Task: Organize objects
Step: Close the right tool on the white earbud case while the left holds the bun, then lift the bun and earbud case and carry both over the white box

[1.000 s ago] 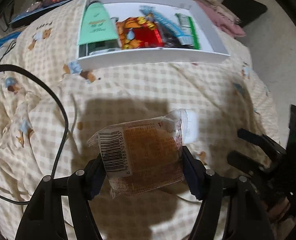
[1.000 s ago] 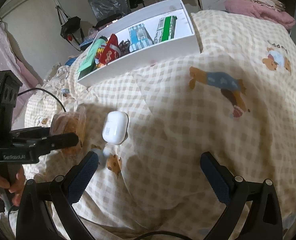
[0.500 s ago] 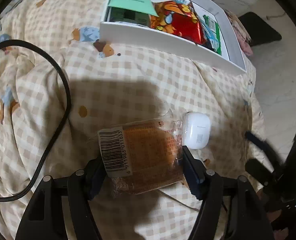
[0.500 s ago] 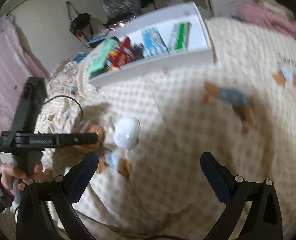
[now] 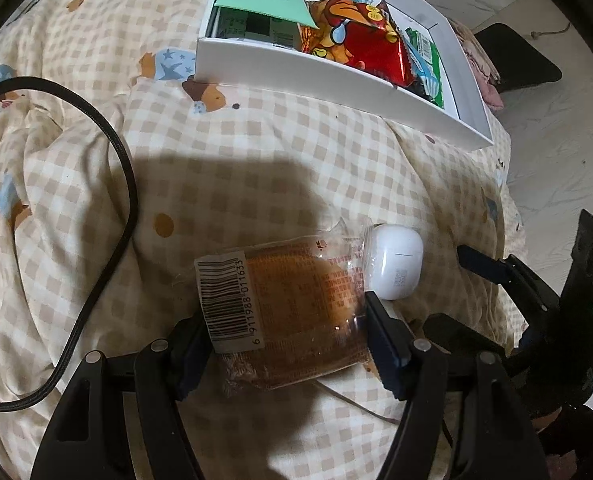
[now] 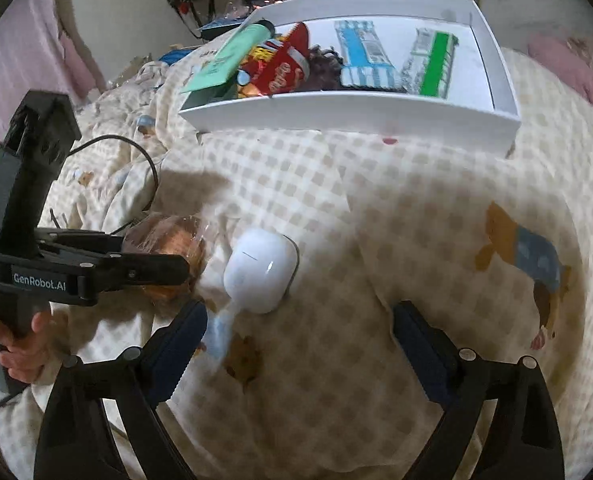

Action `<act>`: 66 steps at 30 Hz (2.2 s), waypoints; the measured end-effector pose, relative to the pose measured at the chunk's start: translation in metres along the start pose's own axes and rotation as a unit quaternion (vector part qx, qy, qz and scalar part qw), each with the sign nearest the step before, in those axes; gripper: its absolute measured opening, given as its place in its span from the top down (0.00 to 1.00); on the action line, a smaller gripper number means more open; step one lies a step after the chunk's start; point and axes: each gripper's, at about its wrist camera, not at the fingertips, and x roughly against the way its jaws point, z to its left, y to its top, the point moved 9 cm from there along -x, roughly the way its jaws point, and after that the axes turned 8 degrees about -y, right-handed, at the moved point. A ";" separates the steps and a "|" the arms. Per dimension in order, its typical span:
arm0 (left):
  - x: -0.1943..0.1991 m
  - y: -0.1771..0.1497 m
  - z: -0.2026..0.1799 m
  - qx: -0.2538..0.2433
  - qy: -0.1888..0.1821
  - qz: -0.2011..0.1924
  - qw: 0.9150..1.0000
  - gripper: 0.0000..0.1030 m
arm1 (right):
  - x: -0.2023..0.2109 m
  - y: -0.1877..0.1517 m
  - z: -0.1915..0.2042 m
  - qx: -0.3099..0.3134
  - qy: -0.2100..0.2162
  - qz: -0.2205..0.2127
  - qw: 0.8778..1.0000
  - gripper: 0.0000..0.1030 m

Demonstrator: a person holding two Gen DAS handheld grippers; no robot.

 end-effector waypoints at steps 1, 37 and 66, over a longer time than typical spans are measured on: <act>0.001 -0.001 0.001 0.000 0.000 0.000 1.000 0.30 | 0.002 0.002 0.002 0.005 -0.002 -0.005 1.000 0.10; 0.000 -0.002 -0.003 0.001 0.003 0.003 1.000 0.29 | -0.020 0.020 0.032 0.124 -0.045 -0.020 0.991 0.48; 0.066 -0.005 -0.016 -0.012 -0.025 -0.061 0.998 0.30 | 0.028 0.049 0.011 -0.017 0.134 -0.029 0.990 0.48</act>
